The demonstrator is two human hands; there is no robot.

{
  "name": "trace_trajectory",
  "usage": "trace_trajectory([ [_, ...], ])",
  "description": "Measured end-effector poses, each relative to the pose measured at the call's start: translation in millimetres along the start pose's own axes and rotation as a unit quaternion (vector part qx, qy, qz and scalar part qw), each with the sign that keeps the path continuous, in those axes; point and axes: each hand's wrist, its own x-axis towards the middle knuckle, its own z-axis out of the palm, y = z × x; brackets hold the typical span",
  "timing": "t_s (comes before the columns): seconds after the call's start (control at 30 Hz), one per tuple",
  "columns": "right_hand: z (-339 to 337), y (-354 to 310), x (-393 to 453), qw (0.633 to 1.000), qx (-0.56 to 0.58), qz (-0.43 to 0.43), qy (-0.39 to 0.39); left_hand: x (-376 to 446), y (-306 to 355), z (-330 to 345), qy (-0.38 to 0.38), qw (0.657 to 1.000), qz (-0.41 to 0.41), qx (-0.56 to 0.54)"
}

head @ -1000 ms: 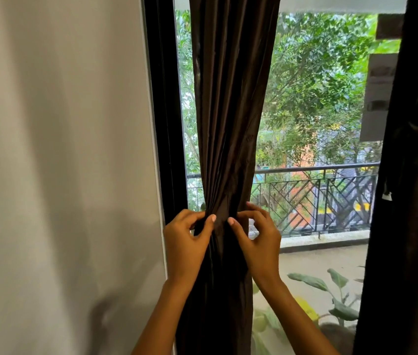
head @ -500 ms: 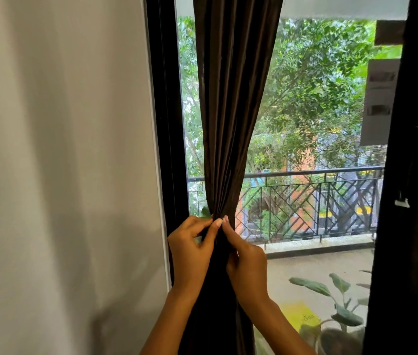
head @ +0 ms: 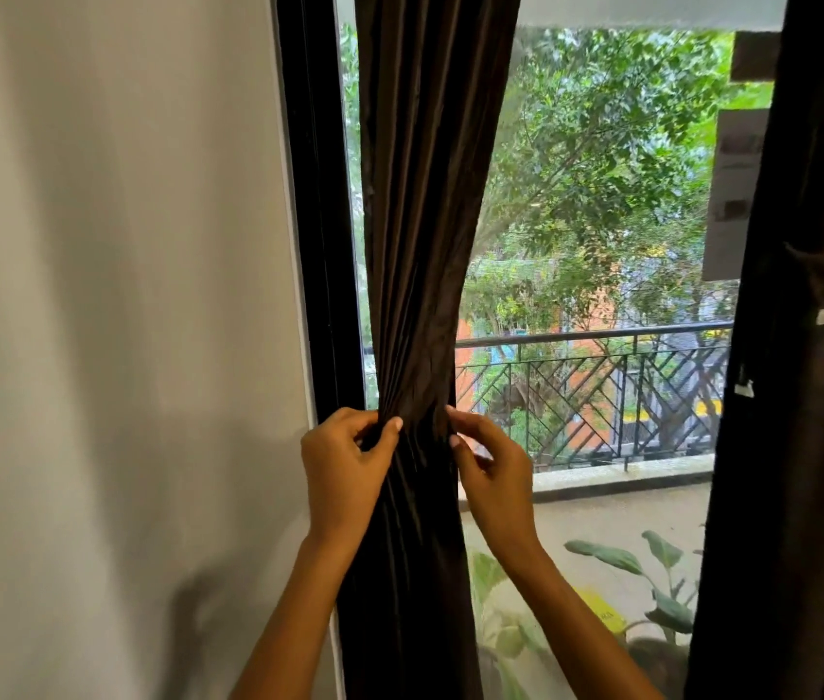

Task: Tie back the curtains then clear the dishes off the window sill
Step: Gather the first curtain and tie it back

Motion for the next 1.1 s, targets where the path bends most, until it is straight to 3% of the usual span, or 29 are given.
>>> trace_trajectory([
  [0.17, 13.6, -1.6, 5.0, 1.0, -0.001, -0.007, 0.011, -1.9, -1.0, 4.5, -0.01, 0.999, -0.014, -0.03],
  [0.3, 12.7, 14.2, 13.7, 0.992, -0.061, 0.031, 0.108, -4.3, 0.2, 6.8, -0.009, 0.999, -0.013, -0.043],
  [0.47, 8.4, 6.3, 16.7, 0.995, 0.052, 0.081, -0.017, -5.5, -1.8, 4.3, -0.013, 0.999, -0.01, -0.045],
  [0.63, 17.9, 15.2, -2.5, 0.998, -0.034, -0.013, 0.044, -11.3, -0.1, 6.6, -0.009, 0.999, -0.005, -0.038],
  [0.83, 11.7, 10.0, -11.1, 0.995, -0.004, -0.044, 0.093, -14.3, 4.9, 8.5, 0.006, 1.0, -0.003, -0.024],
  [1.1, 15.4, 9.9, -23.3, 0.998, -0.022, -0.067, -0.001, -22.8, 12.7, 10.4, 0.013, 0.998, -0.034, -0.057],
])
